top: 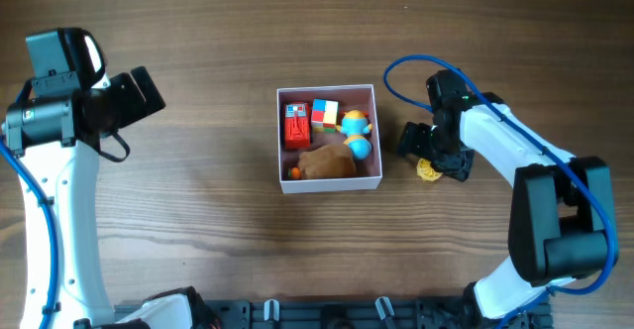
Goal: Pack container
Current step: 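Grasp the yellow round toy with the right gripper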
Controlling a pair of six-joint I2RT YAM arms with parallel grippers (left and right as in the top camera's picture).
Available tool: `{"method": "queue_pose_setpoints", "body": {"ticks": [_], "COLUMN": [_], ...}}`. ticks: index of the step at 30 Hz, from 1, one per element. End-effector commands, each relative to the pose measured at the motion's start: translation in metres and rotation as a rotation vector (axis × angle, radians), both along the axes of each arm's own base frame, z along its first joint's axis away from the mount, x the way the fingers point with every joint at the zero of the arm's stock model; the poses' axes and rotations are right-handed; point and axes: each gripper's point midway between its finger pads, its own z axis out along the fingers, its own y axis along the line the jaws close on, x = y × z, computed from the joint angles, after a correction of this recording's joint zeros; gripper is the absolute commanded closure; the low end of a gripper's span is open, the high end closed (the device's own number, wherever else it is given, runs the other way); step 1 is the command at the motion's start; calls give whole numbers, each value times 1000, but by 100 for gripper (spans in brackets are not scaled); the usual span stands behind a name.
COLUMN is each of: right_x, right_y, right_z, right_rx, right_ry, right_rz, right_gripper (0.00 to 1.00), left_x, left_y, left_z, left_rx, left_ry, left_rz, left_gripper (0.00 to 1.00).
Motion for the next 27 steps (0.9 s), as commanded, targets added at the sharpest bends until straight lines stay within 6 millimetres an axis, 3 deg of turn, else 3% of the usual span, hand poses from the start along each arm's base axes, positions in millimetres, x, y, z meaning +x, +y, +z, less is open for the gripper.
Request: {"method": "queue_pose_setpoints", "body": {"ticks": [1,12,15,20,22,27], "right_x": [-24,-41,-41,-40,-39,-38], "right_y": [0,-3,-3,-3,-3,-3], "right_z": [-25,-24,-24,-24,-24,-24], "right_rx": [8,-15,-14,-14,-12,-12], "right_ry": [95,170,169,167,160,160], "right_rz": [-1,-108,-108,-104,-104,-104], "right_gripper": [1,14,28,40,51,57], "left_x": [1,1,1,1,1,1], "left_y": [2,2,2,2,2,2], "left_z": [-1,-1,-1,-1,-1,-1], "left_rx": [-3,-3,-3,-3,-3,-3], "left_ry": [3,3,3,3,3,3], "left_rz": [14,14,14,14,14,14], "left_gripper": [0,0,0,0,0,0]}}
